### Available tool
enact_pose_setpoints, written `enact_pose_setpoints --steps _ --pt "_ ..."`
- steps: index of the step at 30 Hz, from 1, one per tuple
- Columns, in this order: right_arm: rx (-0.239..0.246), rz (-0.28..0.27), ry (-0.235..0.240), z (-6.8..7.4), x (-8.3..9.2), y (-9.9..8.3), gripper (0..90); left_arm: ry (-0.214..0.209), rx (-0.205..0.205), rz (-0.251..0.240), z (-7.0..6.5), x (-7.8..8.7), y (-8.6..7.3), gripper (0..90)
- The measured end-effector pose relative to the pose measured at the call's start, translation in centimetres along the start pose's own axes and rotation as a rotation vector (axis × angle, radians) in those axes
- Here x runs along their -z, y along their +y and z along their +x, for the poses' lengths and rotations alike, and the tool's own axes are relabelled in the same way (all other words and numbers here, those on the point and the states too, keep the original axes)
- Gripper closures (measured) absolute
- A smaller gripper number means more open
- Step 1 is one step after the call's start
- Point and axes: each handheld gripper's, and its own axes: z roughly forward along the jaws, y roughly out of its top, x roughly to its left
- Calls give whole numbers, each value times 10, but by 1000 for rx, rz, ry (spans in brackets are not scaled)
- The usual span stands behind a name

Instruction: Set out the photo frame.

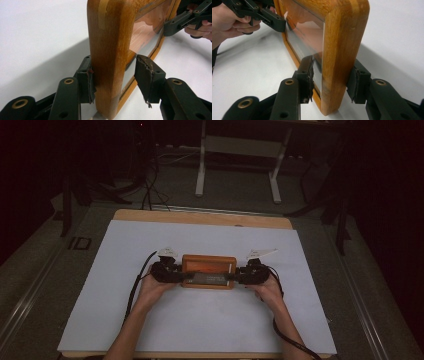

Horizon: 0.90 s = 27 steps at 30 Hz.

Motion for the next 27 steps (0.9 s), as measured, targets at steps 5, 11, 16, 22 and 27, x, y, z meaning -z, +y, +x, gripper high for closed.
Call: enact_pose_setpoints --steps 5,11,16,22,27 --pt "-2 -9 3 -1 -1 -1 598 -4 0 1 0 1 -1 533" --pt "-2 -15 3 -2 -1 -1 595 -5 1 -3 2 0 -1 534" --pt "-3 -16 1 -1 -1 -2 596 -7 -2 -7 2 0 -1 533" --pt "-6 -13 1 -1 -1 -2 600 -4 -3 -9 3 -1 -1 525" --pt "-5 -14 2 -1 -1 -2 600 -4 2 -5 2 -1 0 524"
